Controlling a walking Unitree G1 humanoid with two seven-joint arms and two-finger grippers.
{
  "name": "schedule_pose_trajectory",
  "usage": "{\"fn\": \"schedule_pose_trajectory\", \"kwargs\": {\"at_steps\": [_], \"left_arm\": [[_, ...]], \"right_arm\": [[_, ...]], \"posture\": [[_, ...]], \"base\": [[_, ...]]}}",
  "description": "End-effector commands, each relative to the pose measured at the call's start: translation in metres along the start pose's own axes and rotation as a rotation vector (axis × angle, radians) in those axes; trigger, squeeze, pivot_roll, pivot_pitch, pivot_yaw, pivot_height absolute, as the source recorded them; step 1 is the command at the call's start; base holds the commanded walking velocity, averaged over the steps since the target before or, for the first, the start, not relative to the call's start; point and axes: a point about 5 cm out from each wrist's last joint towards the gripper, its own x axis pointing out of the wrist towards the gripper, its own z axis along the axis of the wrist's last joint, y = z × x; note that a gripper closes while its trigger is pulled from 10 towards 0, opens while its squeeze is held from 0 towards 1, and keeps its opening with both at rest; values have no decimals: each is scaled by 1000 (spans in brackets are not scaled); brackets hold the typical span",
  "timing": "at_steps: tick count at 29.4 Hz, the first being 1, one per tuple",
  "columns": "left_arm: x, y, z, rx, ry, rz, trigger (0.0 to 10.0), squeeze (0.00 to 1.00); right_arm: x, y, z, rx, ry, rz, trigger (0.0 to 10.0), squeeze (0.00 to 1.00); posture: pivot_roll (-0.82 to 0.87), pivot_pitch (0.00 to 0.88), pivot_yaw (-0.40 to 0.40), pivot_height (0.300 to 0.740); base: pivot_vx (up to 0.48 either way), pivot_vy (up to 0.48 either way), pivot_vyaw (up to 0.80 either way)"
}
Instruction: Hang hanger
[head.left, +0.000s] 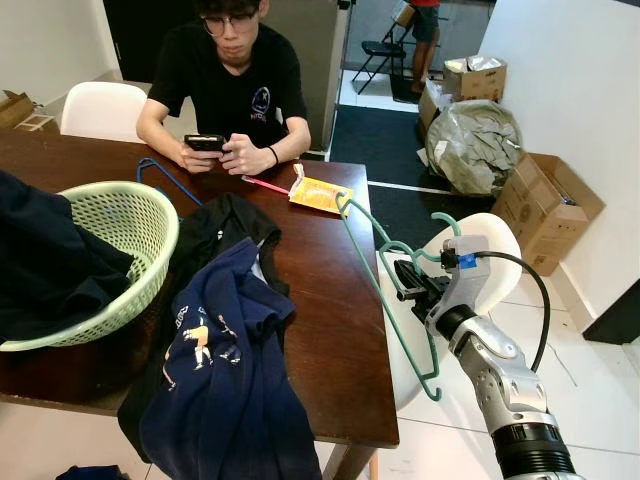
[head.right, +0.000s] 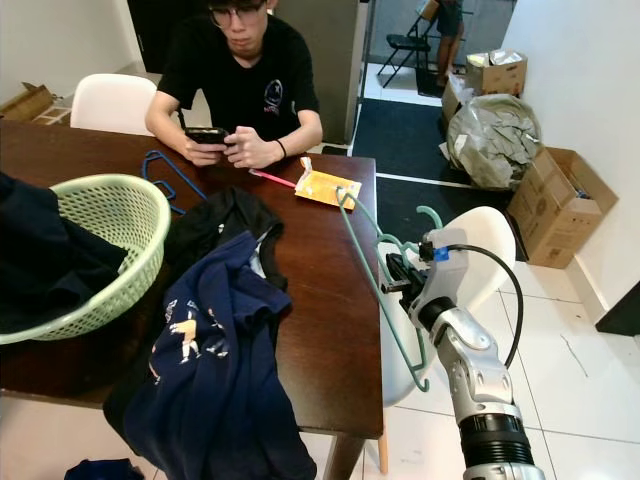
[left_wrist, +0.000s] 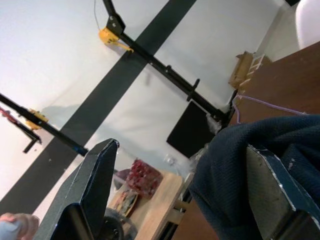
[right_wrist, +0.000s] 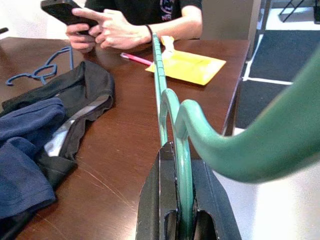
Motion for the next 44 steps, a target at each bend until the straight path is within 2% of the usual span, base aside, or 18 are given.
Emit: {"fn": "schedule_pose_trajectory", "kwargs": {"at_steps": [1, 11, 15, 16, 17, 18, 24, 26, 29, 30, 32, 33, 34, 38, 40, 42, 43, 44], "left_arm": [[-1, 12, 8, 43, -32, 24, 10000, 1000], [-2, 7, 29, 36, -124, 36, 10000, 1000], [-3, 15, 58, -42, -248, 48, 10000, 1000], [-4, 12, 66, -83, -285, 13, 10000, 412], [-4, 12, 66, -83, -285, 13, 10000, 412], [-5, 6, 77, -82, -330, -55, 10000, 0], [-4, -13, 71, -9, -270, -230, 10000, 0], [-7, -31, 36, 66, -60, -398, 10000, 0], [-9, -33, 25, 90, 2, -426, 10000, 0], [-12, -32, 3, 116, 121, -453, 10000, 0], [-18, -23, -33, 175, 300, -471, 10000, 0], [-18, -23, -33, 175, 300, -471, 10000, 0], [-19, -6, -47, 204, 363, -397, 10000, 0], [-14, 16, -45, 225, 345, -272, 10000, 0], [-8, 37, -27, 247, 253, -141, 10000, 0], [-6, 45, -19, 253, 209, -91, 10000, 0], [-5, 42, -2, 180, 122, -103, 10000, 0], [-5, 42, -2, 180, 122, -103, 10000, 0]], "right_arm": [[0, 0, 1, -3, 0, 0, 10000, 0], [0, -1, 2, -9, 3, 3, 10000, 0], [0, -1, 2, -10, 3, 1, 10000, 0], [0, -1, 2, -10, 4, 1, 10000, 0], [0, -1, 2, -10, 4, 1, 10000, 0], [1, -1, 2, -9, 6, 1, 10000, 0], [1, 0, 2, -8, 8, 1, 10000, 0], [1, 0, 1, -5, 8, -1, 10000, 0], [0, 0, 1, -4, 8, -2, 10000, 0], [0, 0, 1, -3, 8, -3, 10000, 0], [0, 0, 1, 0, 9, -3, 10000, 0], [0, 0, 1, 0, 9, -3, 10000, 0], [0, 0, 1, 2, 9, -2, 10000, 0], [-1, 0, 1, 3, 10, -2, 10000, 0], [-1, -1, 1, 3, 11, -1, 10000, 0], [-1, -1, 1, 3, 12, -1, 10000, 0], [-1, -1, 1, 2, 13, 0, 10000, 0], [-1, -1, 1, 2, 13, 0, 10000, 0]], "posture": [[102, 0, -70, 740], [96, 0, -72, 740], [99, 0, -73, 740], [99, 0, -73, 740], [99, 0, -73, 740], [100, 0, -75, 740], [100, 0, -73, 740], [98, 0, -65, 740], [98, 0, -65, 740], [97, 0, -63, 740], [97, 0, -63, 740], [97, 0, -63, 740], [96, 0, -63, 740], [97, 2, -65, 740], [99, 4, -69, 740], [99, 5, -69, 740], [98, 5, -69, 740], [98, 5, -69, 740]], "base": [[0, 0, 0], [0, 0, 0], [0, 0, 0], [0, 0, 0], [0, 0, 0], [0, 0, 0], [0, 0, 0], [0, 0, 0], [0, 0, 0], [0, 0, 0], [0, 0, 0], [0, 0, 0], [0, 0, 0], [0, 0, 0], [0, 0, 0], [0, 0, 0], [0, 0, 0], [0, 0, 0]]}}
